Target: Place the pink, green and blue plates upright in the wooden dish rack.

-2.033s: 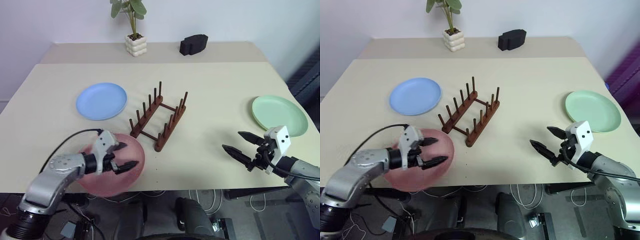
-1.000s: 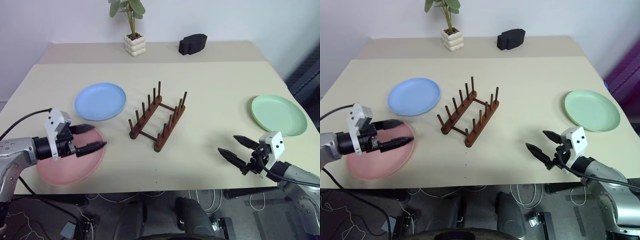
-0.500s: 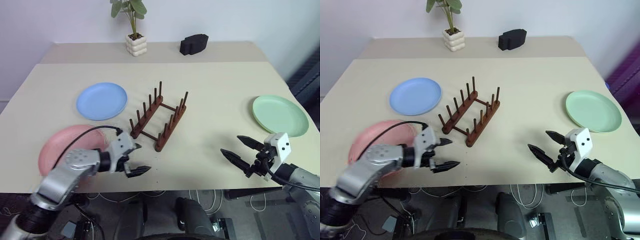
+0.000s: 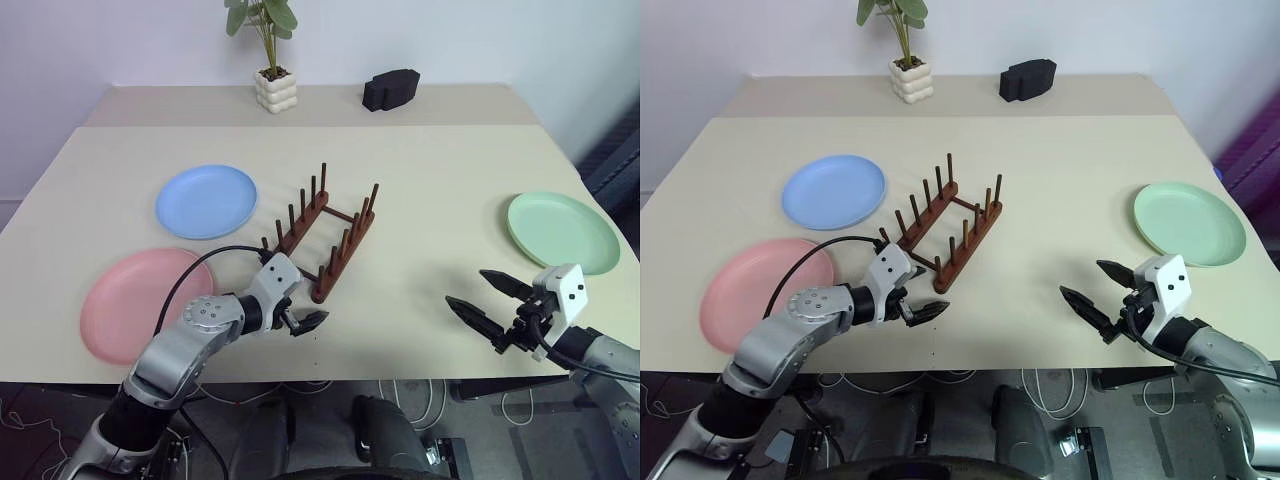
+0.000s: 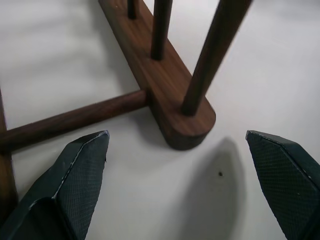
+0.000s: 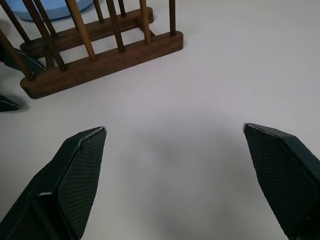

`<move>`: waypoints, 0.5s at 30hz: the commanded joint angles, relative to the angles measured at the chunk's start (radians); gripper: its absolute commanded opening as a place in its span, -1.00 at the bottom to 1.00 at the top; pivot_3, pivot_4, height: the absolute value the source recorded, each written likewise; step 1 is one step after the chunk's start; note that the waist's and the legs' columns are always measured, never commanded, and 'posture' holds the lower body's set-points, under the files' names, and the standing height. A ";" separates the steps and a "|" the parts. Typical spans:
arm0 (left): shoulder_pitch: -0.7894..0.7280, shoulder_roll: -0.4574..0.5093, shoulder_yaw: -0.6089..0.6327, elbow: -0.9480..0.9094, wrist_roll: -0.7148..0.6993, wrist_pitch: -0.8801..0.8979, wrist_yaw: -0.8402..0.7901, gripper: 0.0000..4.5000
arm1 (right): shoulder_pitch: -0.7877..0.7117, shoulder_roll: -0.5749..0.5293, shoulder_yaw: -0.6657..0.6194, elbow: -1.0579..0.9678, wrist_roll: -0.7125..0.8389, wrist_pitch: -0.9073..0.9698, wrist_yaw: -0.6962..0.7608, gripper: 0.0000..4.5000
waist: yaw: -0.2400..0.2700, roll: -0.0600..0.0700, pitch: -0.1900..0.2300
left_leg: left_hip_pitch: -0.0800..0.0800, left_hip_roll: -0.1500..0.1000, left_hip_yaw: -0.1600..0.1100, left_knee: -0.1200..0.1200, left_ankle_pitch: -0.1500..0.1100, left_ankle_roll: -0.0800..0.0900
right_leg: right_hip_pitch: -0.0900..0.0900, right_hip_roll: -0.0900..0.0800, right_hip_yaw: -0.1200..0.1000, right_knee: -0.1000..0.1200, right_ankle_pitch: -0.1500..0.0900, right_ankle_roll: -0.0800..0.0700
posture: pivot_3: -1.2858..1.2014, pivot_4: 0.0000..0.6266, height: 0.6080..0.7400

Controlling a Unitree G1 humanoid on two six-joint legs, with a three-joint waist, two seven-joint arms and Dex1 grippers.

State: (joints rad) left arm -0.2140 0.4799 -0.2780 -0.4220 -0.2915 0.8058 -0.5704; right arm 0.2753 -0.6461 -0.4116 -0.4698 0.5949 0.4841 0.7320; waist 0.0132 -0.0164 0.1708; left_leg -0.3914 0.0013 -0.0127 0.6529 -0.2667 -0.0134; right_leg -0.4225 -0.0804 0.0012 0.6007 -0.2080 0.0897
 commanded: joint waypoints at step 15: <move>-0.030 0.030 0.001 0.056 0.052 -0.084 -0.041 -0.65 | -0.042 -0.006 -0.008 -0.015 0.001 -0.016 -0.005 1.00 | -0.001 0.000 0.000 | 0.000 0.000 0.000 0.000 0.000 0.000 | 0.000 0.000 0.000 0.000 0.000 -0.001 | 0.03 -0.52 1.00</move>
State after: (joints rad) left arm -0.2346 0.4837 -0.2740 -0.3725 -0.2619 0.7635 -0.5843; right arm 0.2437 -0.6479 -0.4087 -0.4679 0.5927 0.4831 0.7311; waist 0.0122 -0.0161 0.1706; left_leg -0.3911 0.0010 -0.0131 0.6531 -0.2667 -0.0134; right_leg -0.4224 -0.0803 0.0012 0.6012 -0.2077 0.0892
